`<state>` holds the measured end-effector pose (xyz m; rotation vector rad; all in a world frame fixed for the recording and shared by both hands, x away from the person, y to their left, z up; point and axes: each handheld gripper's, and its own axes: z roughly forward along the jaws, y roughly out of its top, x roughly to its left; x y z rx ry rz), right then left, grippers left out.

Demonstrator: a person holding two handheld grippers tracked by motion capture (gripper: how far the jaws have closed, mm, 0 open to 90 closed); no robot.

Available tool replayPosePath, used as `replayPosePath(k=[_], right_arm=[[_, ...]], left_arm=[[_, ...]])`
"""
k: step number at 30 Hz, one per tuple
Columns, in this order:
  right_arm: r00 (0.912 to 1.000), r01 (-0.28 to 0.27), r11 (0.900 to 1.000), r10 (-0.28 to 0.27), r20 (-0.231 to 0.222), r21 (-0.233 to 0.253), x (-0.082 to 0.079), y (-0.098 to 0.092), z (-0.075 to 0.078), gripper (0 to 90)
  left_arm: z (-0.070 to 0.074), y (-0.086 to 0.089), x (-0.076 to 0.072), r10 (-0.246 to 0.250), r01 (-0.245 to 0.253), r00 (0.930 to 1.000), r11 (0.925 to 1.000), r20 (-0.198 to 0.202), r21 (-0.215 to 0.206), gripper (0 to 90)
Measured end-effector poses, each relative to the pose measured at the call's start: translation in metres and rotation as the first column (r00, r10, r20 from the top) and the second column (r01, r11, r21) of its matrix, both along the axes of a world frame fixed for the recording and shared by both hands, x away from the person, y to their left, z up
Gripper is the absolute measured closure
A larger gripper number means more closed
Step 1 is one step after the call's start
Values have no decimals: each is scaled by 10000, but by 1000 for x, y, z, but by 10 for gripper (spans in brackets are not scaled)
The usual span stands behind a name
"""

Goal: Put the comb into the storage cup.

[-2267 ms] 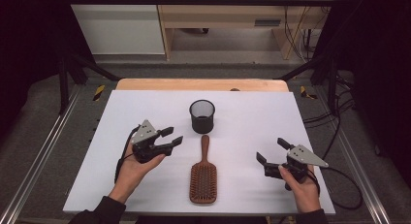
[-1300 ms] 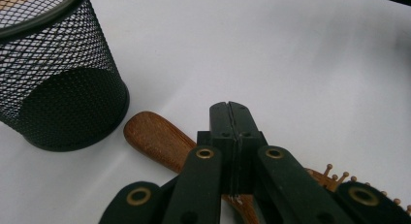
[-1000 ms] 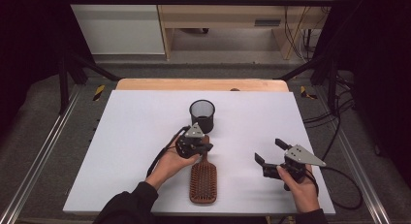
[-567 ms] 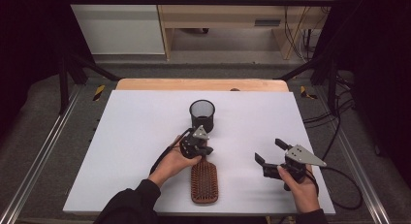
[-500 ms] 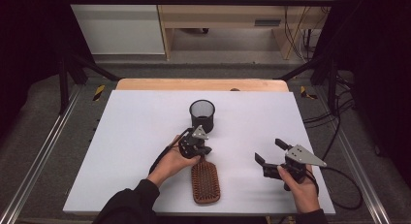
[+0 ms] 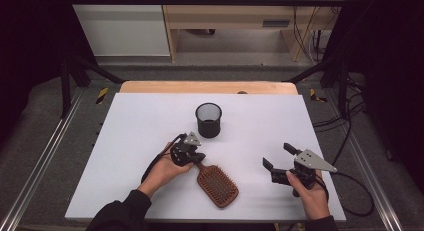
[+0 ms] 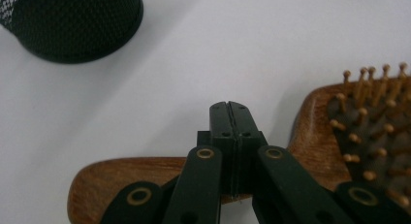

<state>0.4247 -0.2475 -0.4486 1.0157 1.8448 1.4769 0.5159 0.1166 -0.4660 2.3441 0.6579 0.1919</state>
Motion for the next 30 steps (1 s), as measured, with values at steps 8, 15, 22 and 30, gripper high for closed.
replayPosePath(k=[8, 15, 22, 30], right_arm=[[10000, -34, 10000, 34, 6, -8, 0, 1, 0, 70], [10000, -53, 10000, 53, -24, -23, 0, 1, 0, 72], [10000, -69, 10000, 69, -31, -31, -1, 1, 0, 73], [9999, -75, 9999, 74, -74, -103, 0, 2, -1, 72]], left_arm=[[-1, 14, -8, 326, -326, 9994, 9995, -139, -5, 900], [0, 21, -18, 334, -332, 9992, 9994, -226, 63, 900], [0, 27, -27, 399, -399, 9986, 9992, -333, 17, 900], [-3, 28, -42, 476, -478, 9977, 9989, -481, -28, 900]])
